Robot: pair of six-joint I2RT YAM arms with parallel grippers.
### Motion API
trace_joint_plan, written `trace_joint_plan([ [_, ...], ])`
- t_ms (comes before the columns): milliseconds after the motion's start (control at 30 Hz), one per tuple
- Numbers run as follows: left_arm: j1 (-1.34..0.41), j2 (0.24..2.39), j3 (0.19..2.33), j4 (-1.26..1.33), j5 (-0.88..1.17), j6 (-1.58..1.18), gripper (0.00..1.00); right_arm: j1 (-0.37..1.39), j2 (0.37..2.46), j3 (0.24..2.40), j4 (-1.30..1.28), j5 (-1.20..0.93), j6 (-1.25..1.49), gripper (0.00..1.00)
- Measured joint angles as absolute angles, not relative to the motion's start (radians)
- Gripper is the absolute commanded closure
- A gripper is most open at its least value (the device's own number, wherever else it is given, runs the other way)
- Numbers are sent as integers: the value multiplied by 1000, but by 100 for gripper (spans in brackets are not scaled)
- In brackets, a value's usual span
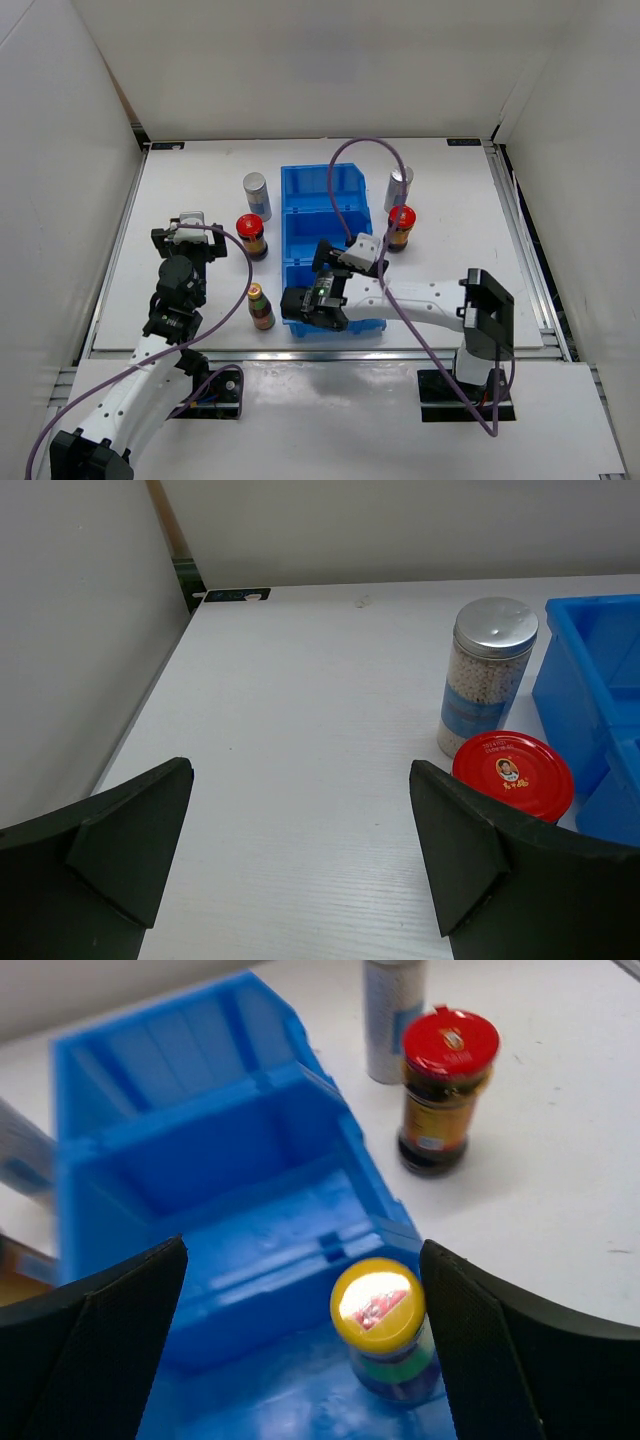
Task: Organize the condiment bottles
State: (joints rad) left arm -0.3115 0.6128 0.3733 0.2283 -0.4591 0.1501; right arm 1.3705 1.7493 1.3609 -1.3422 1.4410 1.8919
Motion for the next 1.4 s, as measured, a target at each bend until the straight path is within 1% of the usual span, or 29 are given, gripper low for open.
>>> trace_joint_plan([
  [200, -311, 613, 373, 228, -459, 150, 0, 1370, 1723, 1590, -1341, 1446, 1744, 0],
  [433, -311, 613, 373, 227, -459, 150, 0, 1346, 1723, 1907, -1339, 1451, 1455, 0],
  [533, -311, 613, 384, 192, -459, 141, 0, 1271, 1723, 2061, -1336, 1452, 1321, 0],
  [600, -311, 613, 401, 162, -459, 134, 0, 1185, 1723, 2173, -1332, 1452, 1209, 0],
  [700, -311, 614, 417, 148, -454, 124, 0, 1073, 1723, 2299, -1319, 1465, 937, 0],
  [767, -311, 614, 422, 137, -448, 119, 0, 1011, 1719, 2335, -1203, 1442, 633, 0],
  [800, -311, 614, 422, 133, -447, 118, 0, 984, 1710, 2322, -1106, 1394, 474, 0],
  [833, -311, 614, 422, 128, -444, 115, 0, 962, 1692, 2272, -967, 1351, 313, 0],
  [900, -311, 616, 422, 121, -442, 115, 0, 928, 1670, 2168, -766, 1298, 61, 0],
  [967, -311, 614, 423, 109, -439, 114, 0, 892, 1693, 2125, -611, 1225, -118, 0],
  [1000, -311, 614, 424, 103, -437, 112, 0, 869, 1730, 2151, -567, 1167, -179, 0],
  [1100, -311, 614, 430, 88, -438, 99, 0, 774, 1841, 2278, -561, 1011, -229, 0],
  [1167, -312, 614, 441, 68, -459, 69, 0, 677, 1872, 2318, -603, 867, -168, 0],
  [1267, -312, 627, 492, -12, -530, -43, 0, 524, 1853, 2305, -669, 688, -41, 0],
  [1333, -311, 656, 547, -66, -557, -100, 0, 440, 1813, 2267, -712, 630, 33, 0],
  [1400, -312, 695, 608, -111, -561, -152, 0, 402, 1735, 2172, -728, 591, 88, 0],
])
